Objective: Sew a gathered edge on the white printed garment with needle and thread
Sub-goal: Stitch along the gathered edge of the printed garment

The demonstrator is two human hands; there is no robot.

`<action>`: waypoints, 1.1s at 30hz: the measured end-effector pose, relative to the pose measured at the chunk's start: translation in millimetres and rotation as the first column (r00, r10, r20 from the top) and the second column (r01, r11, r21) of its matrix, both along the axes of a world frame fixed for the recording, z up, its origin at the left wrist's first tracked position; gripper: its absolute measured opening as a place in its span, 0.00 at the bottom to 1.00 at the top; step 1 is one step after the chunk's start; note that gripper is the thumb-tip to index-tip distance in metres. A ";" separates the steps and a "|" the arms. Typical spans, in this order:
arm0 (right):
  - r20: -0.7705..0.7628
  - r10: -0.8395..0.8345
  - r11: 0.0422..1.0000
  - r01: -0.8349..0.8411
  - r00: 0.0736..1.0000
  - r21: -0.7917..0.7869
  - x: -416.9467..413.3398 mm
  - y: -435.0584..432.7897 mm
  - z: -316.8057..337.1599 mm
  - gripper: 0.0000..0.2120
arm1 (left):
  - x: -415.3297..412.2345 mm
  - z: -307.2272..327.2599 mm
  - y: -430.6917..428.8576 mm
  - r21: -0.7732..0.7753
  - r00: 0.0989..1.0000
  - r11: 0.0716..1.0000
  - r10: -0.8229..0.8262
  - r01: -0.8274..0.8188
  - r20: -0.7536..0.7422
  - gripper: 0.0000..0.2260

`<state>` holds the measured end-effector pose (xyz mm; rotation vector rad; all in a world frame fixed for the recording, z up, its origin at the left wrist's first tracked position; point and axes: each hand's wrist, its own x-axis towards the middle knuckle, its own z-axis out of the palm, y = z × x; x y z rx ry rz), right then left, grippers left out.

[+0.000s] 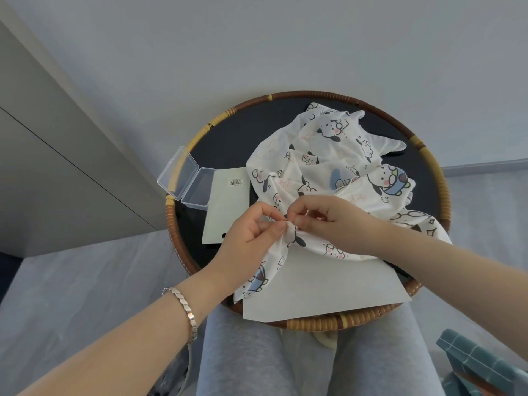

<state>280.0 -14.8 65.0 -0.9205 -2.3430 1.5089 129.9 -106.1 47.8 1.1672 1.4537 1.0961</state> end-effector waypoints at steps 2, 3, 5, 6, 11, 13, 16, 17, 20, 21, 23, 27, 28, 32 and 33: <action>-0.043 -0.056 0.998 0.056 0.997 0.000 -0.1 0.1 -2.0 0.12 | 1.1 -0.3 0.1 0.017 1.000 1.000 0.002 -0.002 -0.013 0.02; -0.059 -0.081 0.997 0.081 0.995 0.002 0.0 0.2 -3.1 0.12 | 1.9 -0.8 -0.1 0.023 1.000 1.000 0.004 -0.003 -0.020 0.01; -0.082 -0.127 0.992 0.127 0.989 -0.002 -0.1 -0.4 -4.6 0.12 | 4.0 -1.0 0.7 0.041 1.000 0.999 0.026 -0.025 -0.018 0.03; -0.091 -0.152 0.988 0.152 0.984 -0.004 0.1 -1.0 -4.6 0.12 | 6.0 0.1 1.6 0.049 0.999 0.998 0.044 -0.043 -0.011 0.03; -0.101 -0.255 0.963 0.262 0.962 0.064 1.5 -11.2 0.2 0.10 | 18.8 5.2 11.1 0.057 0.984 0.982 0.178 -0.180 0.026 0.04; -0.136 -0.317 0.947 0.321 0.939 0.009 2.3 -15.8 0.8 0.09 | 22.2 4.9 16.8 0.042 0.976 0.976 0.215 -0.216 0.019 0.04; -0.213 -0.467 0.884 0.444 0.858 -0.147 2.6 -16.9 -0.7 0.08 | 27.9 5.1 22.0 0.016 0.978 0.978 0.208 -0.207 -0.030 0.05; -0.232 -0.542 0.838 0.502 0.808 -0.212 1.9 -16.8 -0.8 0.09 | 29.5 5.3 22.9 0.009 0.978 0.979 0.204 -0.204 -0.047 0.05; -0.278 -0.698 0.707 0.572 0.660 -0.416 -5.9 -15.7 2.3 0.08 | 30.6 5.6 25.4 -0.020 0.972 0.976 0.214 -0.217 -0.094 0.04; -0.313 -0.725 0.677 0.549 0.614 -0.490 -8.0 -13.4 4.9 0.09 | 29.6 5.3 25.8 -0.032 0.970 0.974 0.219 -0.224 -0.109 0.04; -0.379 -0.727 0.660 0.431 0.572 -0.615 -8.6 -5.0 12.6 0.10 | 25.9 4.7 25.4 -0.046 0.962 0.969 0.235 -0.244 -0.140 0.04; -0.087 -0.399 0.917 0.397 0.913 -0.037 5.7 21.5 14.0 0.10 | 16.4 4.5 23.1 -0.015 0.944 0.965 0.254 -0.263 -0.212 0.04; 0.126 -0.352 0.916 0.315 0.927 0.248 12.6 30.5 10.1 0.10 | 14.3 4.7 23.1 -0.002 0.938 0.964 0.257 -0.264 -0.233 0.04; 0.624 -0.543 0.710 -0.088 0.562 0.698 45.0 67.5 0.7 0.09 | 11.6 4.7 22.8 0.026 0.924 0.962 0.269 -0.272 -0.272 0.03; 0.633 -0.583 0.700 -0.080 0.509 0.709 50.8 74.4 -0.5 0.10 | 12.1 4.3 22.9 0.028 0.922 0.961 0.274 -0.277 -0.273 0.03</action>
